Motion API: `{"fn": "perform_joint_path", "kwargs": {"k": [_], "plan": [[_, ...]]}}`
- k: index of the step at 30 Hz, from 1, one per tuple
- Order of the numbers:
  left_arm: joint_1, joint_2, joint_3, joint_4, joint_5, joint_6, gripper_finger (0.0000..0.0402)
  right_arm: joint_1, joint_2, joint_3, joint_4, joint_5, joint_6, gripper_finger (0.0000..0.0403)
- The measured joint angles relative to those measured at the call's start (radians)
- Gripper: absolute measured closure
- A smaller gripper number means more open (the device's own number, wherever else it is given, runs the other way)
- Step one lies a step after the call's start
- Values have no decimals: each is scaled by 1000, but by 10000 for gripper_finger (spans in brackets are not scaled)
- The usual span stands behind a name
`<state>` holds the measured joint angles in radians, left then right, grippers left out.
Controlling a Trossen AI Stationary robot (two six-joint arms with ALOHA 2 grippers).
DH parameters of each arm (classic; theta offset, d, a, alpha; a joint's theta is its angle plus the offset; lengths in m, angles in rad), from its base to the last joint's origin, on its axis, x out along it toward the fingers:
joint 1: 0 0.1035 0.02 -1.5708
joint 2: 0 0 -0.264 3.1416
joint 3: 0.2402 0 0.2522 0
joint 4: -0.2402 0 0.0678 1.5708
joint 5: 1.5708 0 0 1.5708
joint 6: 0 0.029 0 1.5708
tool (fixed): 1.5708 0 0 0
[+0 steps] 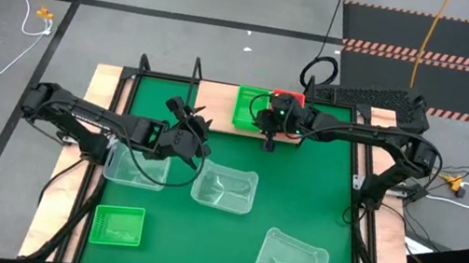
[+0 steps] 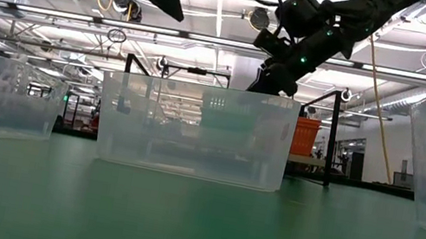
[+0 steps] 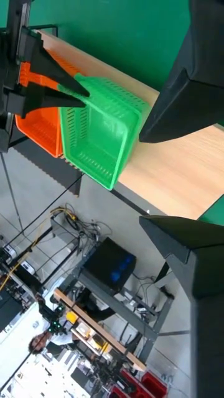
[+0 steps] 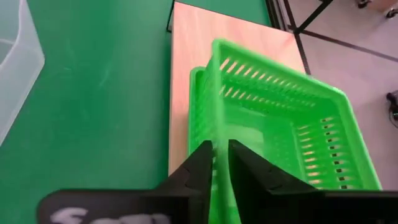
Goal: Stack baskets on shelf by color
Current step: Stack the right green bin on top of the other green bin on the shelf, then stack the green bin on top of the other green bins on the shelf
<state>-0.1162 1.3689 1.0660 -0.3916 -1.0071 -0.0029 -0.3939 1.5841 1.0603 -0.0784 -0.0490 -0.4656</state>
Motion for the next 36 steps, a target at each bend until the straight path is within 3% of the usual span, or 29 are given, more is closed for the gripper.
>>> {"fn": "perform_joint_path", "kwargs": {"k": [6, 11, 15, 20, 27, 33, 36], "plan": [[0, 0, 0, -4, 0, 0, 199, 0, -25, 0, 18, 29, -14, 293], [0, 0, 0, -42, -1, -13, 199, 40, -125, 0, 2, 77, 30, 266], [0, 0, 0, -83, -1, -43, 199, 105, -205, -42, -34, 78, 43, 274], [5, 1, 0, -94, -1, -64, 199, 147, -251, -186, -26, 106, 135, 294], [5, 1, 0, -86, -1, -67, 199, 182, -252, -386, 157, 180, 265, 317], [5, -11, 0, -129, -1, -87, 199, 283, -262, -407, 316, 185, 350, 324], [6, -36, 0, -209, -1, -171, 199, 357, -264, -407, 450, 247, 357, 324]]}}
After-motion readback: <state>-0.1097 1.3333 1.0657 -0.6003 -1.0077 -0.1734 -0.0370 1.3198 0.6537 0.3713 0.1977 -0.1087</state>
